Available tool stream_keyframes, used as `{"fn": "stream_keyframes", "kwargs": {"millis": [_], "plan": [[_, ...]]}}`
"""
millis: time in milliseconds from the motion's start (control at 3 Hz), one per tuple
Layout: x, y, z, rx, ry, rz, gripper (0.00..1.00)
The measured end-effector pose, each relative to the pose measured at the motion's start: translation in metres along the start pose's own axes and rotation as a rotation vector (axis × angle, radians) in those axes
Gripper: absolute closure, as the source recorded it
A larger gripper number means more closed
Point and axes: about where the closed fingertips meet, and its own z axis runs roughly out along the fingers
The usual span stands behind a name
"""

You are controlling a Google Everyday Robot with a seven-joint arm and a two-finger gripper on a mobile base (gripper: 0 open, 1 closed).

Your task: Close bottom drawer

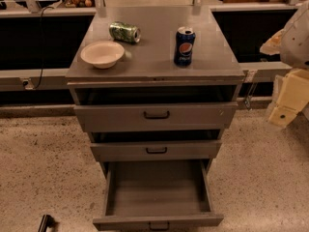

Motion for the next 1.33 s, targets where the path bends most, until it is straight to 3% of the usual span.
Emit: {"fn": "stream_keyframes", "kwargs": {"millis": [333, 667, 1000, 1333], "plan": [[-0.001, 0.003, 0.014, 0.025, -0.058, 0.002, 0.0], [-0.005, -0.009, 0.016, 0.081, -0.093, 0.014, 0.0], [0.006, 0.0, 0.07, -0.035, -0.056, 0.009, 0.0], [0.019, 0.035, 0.157, -0.172, -0.067, -0.04, 0.0]]}}
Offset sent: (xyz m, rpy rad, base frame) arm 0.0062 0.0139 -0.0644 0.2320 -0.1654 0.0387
